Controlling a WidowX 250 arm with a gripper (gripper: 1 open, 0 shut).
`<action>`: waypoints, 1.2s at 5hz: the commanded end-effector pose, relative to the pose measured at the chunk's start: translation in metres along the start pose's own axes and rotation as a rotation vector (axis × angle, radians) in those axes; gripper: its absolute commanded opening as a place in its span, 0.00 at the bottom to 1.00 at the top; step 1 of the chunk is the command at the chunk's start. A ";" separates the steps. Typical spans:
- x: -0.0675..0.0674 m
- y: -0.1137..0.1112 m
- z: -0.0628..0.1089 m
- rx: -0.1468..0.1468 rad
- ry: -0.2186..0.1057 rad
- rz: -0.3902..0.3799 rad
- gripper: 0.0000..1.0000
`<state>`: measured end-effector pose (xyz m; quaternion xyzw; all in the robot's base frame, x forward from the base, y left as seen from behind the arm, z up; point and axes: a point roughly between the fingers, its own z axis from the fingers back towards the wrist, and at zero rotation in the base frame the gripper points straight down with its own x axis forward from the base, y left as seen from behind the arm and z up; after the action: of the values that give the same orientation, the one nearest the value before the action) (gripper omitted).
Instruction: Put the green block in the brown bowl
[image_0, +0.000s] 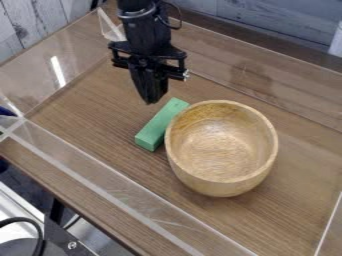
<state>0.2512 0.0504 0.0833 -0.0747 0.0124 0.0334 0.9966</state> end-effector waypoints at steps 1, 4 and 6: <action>0.006 0.002 0.002 0.022 -0.019 -0.010 1.00; 0.003 0.012 -0.035 0.072 0.033 0.005 1.00; 0.005 0.013 -0.049 0.083 0.049 0.012 0.00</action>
<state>0.2482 0.0559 0.0263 -0.0387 0.0529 0.0384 0.9971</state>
